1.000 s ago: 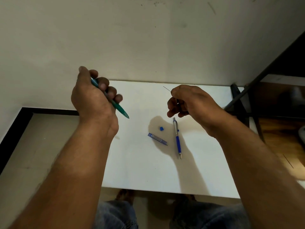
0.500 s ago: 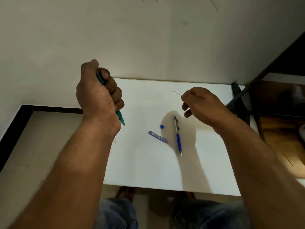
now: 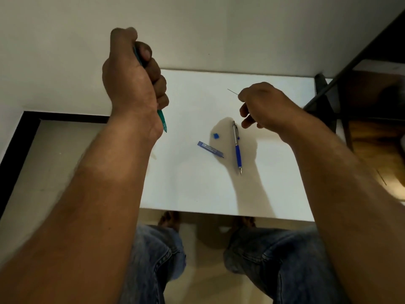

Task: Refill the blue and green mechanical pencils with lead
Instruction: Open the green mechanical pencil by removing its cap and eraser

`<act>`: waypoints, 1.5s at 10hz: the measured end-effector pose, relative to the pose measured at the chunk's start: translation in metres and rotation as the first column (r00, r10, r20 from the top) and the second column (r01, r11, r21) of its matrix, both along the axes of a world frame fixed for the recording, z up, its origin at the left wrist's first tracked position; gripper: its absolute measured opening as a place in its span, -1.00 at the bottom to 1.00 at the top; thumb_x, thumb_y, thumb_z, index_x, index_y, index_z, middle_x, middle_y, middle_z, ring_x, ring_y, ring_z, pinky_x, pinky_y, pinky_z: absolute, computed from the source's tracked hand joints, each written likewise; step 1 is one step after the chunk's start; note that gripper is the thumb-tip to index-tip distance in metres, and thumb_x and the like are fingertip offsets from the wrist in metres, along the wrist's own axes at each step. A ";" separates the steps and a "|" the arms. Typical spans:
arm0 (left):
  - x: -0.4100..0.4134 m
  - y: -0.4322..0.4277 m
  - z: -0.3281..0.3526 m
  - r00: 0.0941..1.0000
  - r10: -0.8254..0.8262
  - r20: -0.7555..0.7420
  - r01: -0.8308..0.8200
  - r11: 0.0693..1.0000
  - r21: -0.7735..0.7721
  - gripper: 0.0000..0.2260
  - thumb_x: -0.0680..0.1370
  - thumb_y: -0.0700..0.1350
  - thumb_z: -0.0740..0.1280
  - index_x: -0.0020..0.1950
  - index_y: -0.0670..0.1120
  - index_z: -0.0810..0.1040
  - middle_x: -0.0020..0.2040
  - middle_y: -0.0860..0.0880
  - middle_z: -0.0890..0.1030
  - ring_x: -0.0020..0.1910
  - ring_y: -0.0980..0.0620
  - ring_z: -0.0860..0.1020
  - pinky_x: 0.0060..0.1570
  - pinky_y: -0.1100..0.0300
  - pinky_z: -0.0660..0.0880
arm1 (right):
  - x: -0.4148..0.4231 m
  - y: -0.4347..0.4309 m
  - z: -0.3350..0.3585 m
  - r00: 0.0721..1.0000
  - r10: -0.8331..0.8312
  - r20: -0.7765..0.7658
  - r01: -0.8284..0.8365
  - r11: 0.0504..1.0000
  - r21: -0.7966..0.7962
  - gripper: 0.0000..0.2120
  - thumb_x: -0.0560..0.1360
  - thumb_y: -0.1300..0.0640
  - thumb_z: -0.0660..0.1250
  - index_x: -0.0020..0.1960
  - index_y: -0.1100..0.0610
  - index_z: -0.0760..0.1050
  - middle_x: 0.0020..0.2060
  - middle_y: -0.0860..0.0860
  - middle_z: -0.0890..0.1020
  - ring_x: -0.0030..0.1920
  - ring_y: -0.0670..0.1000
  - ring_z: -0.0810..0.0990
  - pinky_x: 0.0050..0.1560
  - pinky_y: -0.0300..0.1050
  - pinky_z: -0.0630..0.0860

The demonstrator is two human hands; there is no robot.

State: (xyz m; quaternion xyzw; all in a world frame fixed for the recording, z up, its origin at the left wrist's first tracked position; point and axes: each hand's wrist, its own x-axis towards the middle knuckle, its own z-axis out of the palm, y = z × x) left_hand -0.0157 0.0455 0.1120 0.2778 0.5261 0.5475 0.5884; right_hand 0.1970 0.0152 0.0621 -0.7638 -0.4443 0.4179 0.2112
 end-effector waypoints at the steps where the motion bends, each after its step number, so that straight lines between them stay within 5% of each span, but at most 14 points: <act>1: 0.002 -0.002 0.001 1.000 -0.026 -0.017 0.026 1.000 0.008 -0.60 0.69 0.01 0.20 -0.35 0.00 0.34 -0.37 0.03 0.15 -0.43 -0.01 0.03 -0.42 0.19 0.04 | 0.000 -0.001 0.001 0.998 0.045 0.045 -0.043 0.998 -0.048 -0.65 0.66 0.05 0.18 0.22 0.28 0.56 -0.02 0.10 0.74 -0.25 -0.01 0.75 -0.12 -0.04 0.47; 2: 0.003 -0.002 0.001 0.999 -0.035 -0.040 0.035 0.999 0.009 -0.62 0.69 0.00 0.19 -0.34 0.00 0.34 -0.36 0.02 0.14 -0.43 -0.02 0.03 -0.42 0.20 0.05 | 0.004 0.002 -0.007 0.988 0.111 0.109 -0.093 0.983 -0.160 -0.69 0.69 0.10 0.18 0.26 0.26 0.56 0.09 0.15 0.74 -0.11 0.05 0.78 -0.02 0.00 0.48; 4: 0.005 -0.003 0.000 0.999 -0.029 -0.034 0.028 0.999 -0.018 -0.60 0.69 0.03 0.21 -0.35 0.01 0.34 -0.37 0.03 0.15 -0.44 -0.01 0.04 -0.43 0.20 0.05 | 0.019 -0.001 -0.028 0.915 0.266 0.304 -0.142 0.917 -0.373 -0.84 0.71 0.29 0.30 0.28 0.29 0.51 0.31 0.25 0.68 0.36 0.25 0.64 -0.14 -0.07 0.47; 5: 0.004 -0.001 -0.002 0.999 -0.044 -0.031 0.043 0.999 -0.007 -0.60 0.68 0.03 0.21 -0.36 0.01 0.34 -0.37 0.03 0.15 -0.44 -0.01 0.03 -0.43 0.20 0.04 | 0.026 -0.001 -0.037 0.912 0.242 0.331 -0.096 0.911 -0.401 -0.78 0.70 0.29 0.30 0.31 0.32 0.55 0.27 0.28 0.69 0.21 0.25 0.68 0.17 0.06 0.56; 7: 0.003 0.000 -0.001 0.998 -0.042 -0.039 0.042 0.999 -0.023 -0.59 0.68 0.04 0.22 -0.37 0.02 0.34 -0.39 0.04 0.15 -0.45 -0.01 0.03 -0.42 0.21 0.04 | 0.034 -0.001 -0.058 0.864 0.271 0.424 -0.049 0.884 -0.465 -0.81 0.66 0.29 0.34 -0.12 0.32 0.51 -0.28 0.15 0.58 -0.26 0.15 0.58 -0.05 0.04 0.53; 9: 0.004 -0.001 -0.002 0.995 -0.069 -0.069 0.068 0.998 -0.016 -0.58 0.70 0.08 0.20 -0.36 0.02 0.35 -0.39 0.03 0.15 -0.44 -0.01 0.03 -0.40 0.19 0.03 | 0.033 -0.001 -0.051 0.832 0.308 0.461 -0.028 0.854 -0.520 -0.72 0.67 0.29 0.34 -0.23 0.25 0.51 -0.31 0.13 0.61 -0.32 0.10 0.54 -0.19 -0.04 0.52; 10: 0.003 -0.002 -0.002 0.993 -0.115 -0.041 0.114 0.993 -0.021 -0.57 0.71 0.13 0.12 -0.32 -0.01 0.38 -0.42 0.04 0.19 -0.47 0.01 0.07 -0.43 0.24 0.08 | 0.030 0.000 -0.038 0.882 0.249 0.401 -0.032 0.879 -0.475 -0.83 0.69 0.23 0.32 0.16 0.33 0.60 0.10 0.20 0.76 0.09 0.20 0.72 0.20 0.02 0.63; 11: 0.004 -0.001 -0.006 0.979 -0.201 0.034 0.202 0.979 -0.005 -0.68 0.68 -0.04 0.04 -0.21 -0.05 0.43 -0.40 0.02 0.26 -0.47 0.02 0.14 -0.42 0.21 0.12 | 0.022 0.004 -0.018 0.939 0.071 0.335 -0.047 0.996 -0.079 -0.69 0.73 0.01 0.27 0.32 0.21 0.55 0.12 0.14 0.75 0.08 0.15 0.76 0.20 0.09 0.67; 12: 0.013 -0.002 -0.010 0.933 -0.340 -0.119 0.343 0.939 0.009 -0.81 0.61 -0.22 0.12 -0.04 -0.09 0.53 -0.37 0.00 0.42 -0.44 0.03 0.29 -0.39 0.17 0.24 | -0.003 0.000 0.013 0.997 0.024 -0.073 0.004 0.932 0.364 -0.65 0.74 -0.16 0.22 0.21 0.10 0.60 -0.07 -0.06 0.73 -0.21 -0.06 0.72 -0.16 -0.20 0.55; 13: 0.022 -0.005 -0.016 0.820 -0.421 -0.389 0.469 0.882 0.035 -0.80 0.62 -0.25 0.27 0.10 -0.04 0.65 -0.22 -0.03 0.63 -0.32 0.02 0.52 -0.28 0.08 0.50 | -0.026 -0.003 0.031 0.949 0.116 -0.292 0.061 0.845 0.532 -0.63 0.75 -0.11 0.27 0.10 0.14 0.71 -0.15 -0.05 0.70 -0.30 -0.07 0.64 -0.26 -0.29 0.50; 14: 0.022 -0.006 -0.023 0.756 -0.435 -0.489 0.547 0.830 0.108 -0.81 0.68 -0.12 0.35 0.22 0.08 0.69 -0.06 0.00 0.72 -0.19 0.06 0.65 -0.05 0.08 0.68 | -0.034 -0.005 0.034 0.964 0.098 -0.248 0.063 0.820 0.569 -0.75 0.69 -0.05 0.42 -0.06 0.07 0.73 -0.21 -0.13 0.74 -0.31 -0.07 0.64 -0.27 -0.25 0.53; 15: 0.019 -0.003 -0.028 0.790 -0.346 -0.507 0.490 0.853 0.181 -0.84 0.65 -0.14 0.42 0.21 0.02 0.70 -0.14 0.04 0.72 -0.22 0.11 0.66 -0.08 0.15 0.68 | -0.033 -0.004 0.032 0.978 0.036 -0.207 0.088 0.826 0.556 -0.83 0.59 -0.02 0.57 -0.04 0.09 0.75 -0.16 -0.07 0.78 -0.27 -0.04 0.68 -0.23 -0.14 0.59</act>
